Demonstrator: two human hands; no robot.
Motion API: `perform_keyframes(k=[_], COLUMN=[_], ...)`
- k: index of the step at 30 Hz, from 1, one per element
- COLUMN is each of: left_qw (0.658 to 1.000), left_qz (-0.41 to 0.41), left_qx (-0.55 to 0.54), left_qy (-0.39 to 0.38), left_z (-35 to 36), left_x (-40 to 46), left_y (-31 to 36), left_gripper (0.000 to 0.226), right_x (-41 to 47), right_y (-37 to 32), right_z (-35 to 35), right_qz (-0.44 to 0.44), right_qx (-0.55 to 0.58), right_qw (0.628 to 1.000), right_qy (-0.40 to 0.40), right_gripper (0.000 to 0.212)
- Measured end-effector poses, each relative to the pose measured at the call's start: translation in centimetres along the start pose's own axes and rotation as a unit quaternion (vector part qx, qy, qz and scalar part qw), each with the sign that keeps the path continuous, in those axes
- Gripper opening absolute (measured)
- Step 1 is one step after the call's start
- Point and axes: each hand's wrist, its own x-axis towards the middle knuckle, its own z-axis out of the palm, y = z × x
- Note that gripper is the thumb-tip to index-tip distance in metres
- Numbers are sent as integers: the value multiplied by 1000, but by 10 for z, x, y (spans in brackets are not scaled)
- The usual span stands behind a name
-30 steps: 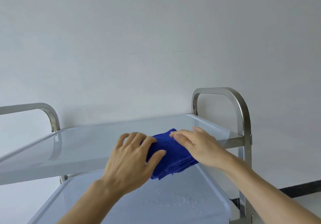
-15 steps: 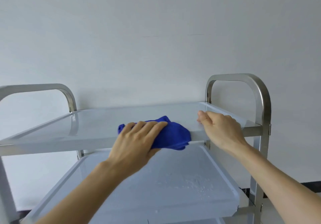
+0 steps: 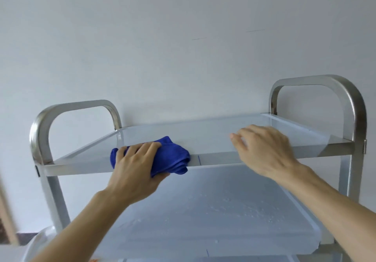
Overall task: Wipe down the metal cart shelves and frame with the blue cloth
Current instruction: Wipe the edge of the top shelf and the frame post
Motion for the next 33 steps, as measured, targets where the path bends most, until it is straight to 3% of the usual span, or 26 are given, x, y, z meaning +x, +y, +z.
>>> perform_keyframes(k=[2,5,10,16,21,27,33], left_qw=[1000,999,998,994,984,993,995], left_qz=[8,28,12,89,139,77,24], left_qx=[-16,-11,58,67,36,57,45], left_qy=[11,20,-12,13,106,75,85], left_z=[1,2,3,14,12,-3,2], left_x=[-2,-3,5,17,-7,-42,-42], left_y=[-5,-8,6,36,-41,-173,-157], left_gripper=[59,66,72,62,49,57,58], right_x=[10,21,14,19,20,17,17], right_y=[-36,-66,-63,-62,-58,-62,-65], right_z=[7,20,27,30,31,29,32], right_qz=[-39,-12,14,39,46,50,50], right_qx=[25,40,-5,-24,-26,-24,-42], right_qw=[999,995,999,996,994,993,993], right_qy=[-13,-86,-45,-71,-100,-102,-94], right_gripper=[45,50,45,37,42,41,40])
